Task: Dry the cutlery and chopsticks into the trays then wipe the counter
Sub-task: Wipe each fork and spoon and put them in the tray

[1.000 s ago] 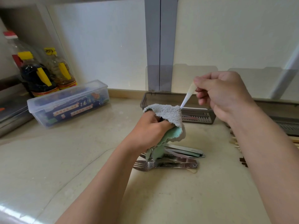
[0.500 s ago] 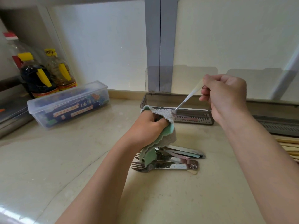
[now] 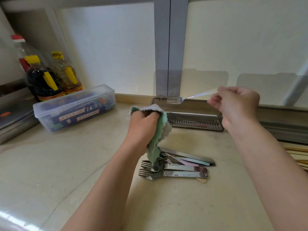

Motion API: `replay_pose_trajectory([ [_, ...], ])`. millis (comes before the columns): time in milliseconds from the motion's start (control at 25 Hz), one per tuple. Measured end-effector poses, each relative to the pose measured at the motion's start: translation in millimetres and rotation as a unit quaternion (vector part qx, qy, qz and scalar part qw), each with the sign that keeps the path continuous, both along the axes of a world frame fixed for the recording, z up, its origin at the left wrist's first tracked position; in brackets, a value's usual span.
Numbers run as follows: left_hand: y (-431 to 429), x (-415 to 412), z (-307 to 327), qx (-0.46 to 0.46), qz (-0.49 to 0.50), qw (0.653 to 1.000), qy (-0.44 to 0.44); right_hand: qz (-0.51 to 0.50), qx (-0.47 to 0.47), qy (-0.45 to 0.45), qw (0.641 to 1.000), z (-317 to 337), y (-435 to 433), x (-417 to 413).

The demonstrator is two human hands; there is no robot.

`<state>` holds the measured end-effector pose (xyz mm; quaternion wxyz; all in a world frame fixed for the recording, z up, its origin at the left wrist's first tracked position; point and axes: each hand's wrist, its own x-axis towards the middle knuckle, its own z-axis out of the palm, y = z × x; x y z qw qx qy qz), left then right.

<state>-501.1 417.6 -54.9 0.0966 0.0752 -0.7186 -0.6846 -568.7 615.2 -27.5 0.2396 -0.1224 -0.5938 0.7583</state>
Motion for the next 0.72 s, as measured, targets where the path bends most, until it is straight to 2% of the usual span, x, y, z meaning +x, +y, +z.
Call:
replay_pose_trajectory([
  [280, -1, -6, 2, 0.124, 0.075, 0.989, -0.022, 0.045, 0.051, -0.104, 0.992, -26, -10, -2],
  [400, -3, -7, 3, 0.152, 0.089, 0.984, -0.014, 0.043, 0.140, -0.151, 0.978, -27, -7, -2],
  [480, -5, -8, 2, 0.155, 0.088, 0.984, -0.009, 0.048, 0.232, -0.174, 0.956, -24, -6, 0],
  [600, -5, -9, 2, 0.152, 0.086, 0.985, -0.004, 0.067, 0.390, -0.195, 0.898, -13, -7, 14],
  [720, -3, -7, 3, 0.146, 0.085, 0.986, -0.005, 0.102, 0.474, -0.186, 0.855, -4, -7, 22],
])
